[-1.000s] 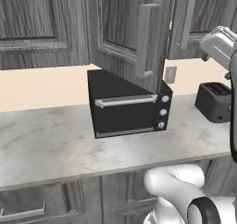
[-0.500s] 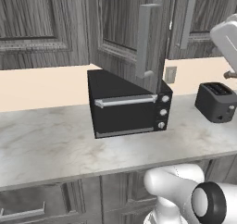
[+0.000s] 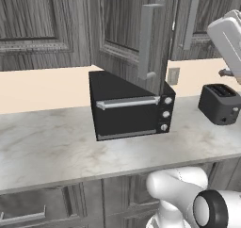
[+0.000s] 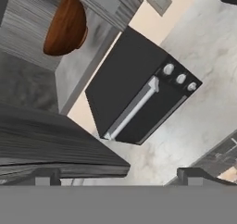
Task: Move the bowls from the cabinet to the plates on the dining table.
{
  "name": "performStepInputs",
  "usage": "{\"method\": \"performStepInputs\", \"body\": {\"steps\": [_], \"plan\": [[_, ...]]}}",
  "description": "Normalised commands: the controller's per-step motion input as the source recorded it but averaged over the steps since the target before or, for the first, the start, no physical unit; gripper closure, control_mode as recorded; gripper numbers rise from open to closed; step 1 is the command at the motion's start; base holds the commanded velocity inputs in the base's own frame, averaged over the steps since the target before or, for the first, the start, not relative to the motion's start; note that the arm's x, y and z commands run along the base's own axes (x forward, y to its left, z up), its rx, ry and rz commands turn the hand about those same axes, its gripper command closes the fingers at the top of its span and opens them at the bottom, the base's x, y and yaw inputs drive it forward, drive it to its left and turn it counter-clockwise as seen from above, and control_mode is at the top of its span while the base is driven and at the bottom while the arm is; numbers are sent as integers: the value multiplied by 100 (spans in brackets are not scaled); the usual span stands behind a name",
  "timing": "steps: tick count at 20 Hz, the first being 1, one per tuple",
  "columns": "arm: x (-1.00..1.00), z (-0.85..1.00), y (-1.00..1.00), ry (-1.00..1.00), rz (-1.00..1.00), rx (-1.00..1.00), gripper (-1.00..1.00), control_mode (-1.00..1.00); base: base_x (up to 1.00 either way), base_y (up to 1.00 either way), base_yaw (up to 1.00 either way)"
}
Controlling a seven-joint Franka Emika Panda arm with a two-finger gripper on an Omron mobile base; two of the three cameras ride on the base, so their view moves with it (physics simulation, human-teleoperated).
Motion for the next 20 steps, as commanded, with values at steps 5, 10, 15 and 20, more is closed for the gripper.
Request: {"method": "performStepInputs", "body": {"steps": [5,10,15,20], "plan": [[1,0,26,-17,-2,5,-100,-100,0,0,0],[0,0,17,-17,0,12,-100,-100,0,0,0],[17,0,7,-10,0,18,-100,-100,0,0,0],[8,1,0,1,4,22,-100,-100,0,0,0]]}}
